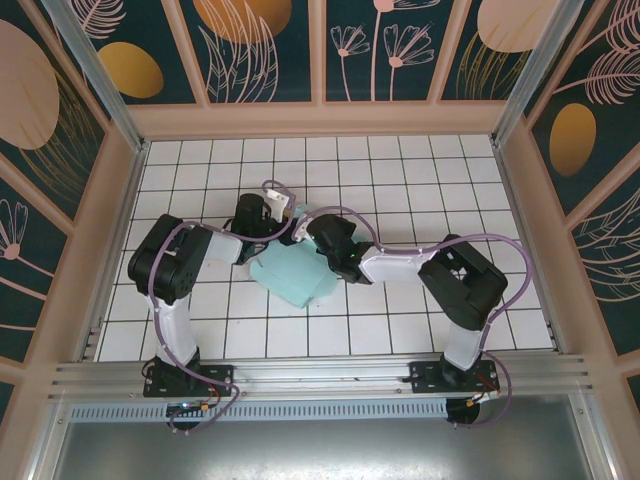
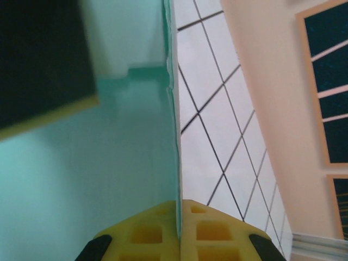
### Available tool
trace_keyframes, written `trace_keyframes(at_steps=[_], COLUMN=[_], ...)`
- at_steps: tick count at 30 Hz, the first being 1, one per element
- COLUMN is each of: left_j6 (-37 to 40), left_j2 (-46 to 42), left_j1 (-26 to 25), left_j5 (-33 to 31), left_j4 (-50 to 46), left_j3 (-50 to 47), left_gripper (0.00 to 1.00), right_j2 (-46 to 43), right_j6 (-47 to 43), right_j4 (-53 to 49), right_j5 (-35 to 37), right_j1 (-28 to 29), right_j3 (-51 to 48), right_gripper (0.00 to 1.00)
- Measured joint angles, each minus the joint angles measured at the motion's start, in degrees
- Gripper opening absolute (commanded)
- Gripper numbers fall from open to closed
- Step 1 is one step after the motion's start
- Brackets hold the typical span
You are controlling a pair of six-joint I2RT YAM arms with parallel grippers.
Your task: Fold the paper box
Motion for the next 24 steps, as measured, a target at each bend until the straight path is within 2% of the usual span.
trace_keyframes(at_steps=[8, 12, 19, 24], left_j6=[-3.76, -6.49, -8.20, -5.20], left_j2=[-2.16, -3.15, -3.58, -3.43], left_j1=[0.46, 1.60, 3.04, 3.15], left_j5=[0.76, 2.27, 4.52, 5.16], left_j4=[2.89, 6.14, 8.33, 5.68], left_j3=[-3.52, -4.39, -5.03, -4.90], left_gripper=[0.69, 0.69, 0.60, 0.55], right_j2=[0.00, 0.00, -0.46, -0.55], right_j6=[-0.44, -1.33, -2.21, -2.16], right_j4=[-0.66, -0.66, -0.74, -0.98], right_j5=[-1.42, -0.26, 0.55, 0.50], right_j1=[0.11, -0.09, -0.61, -0.63], right_j3=[-0.02, -0.04, -0.28, -0.31], right_gripper=[0.00, 0.00, 0.00, 0.00])
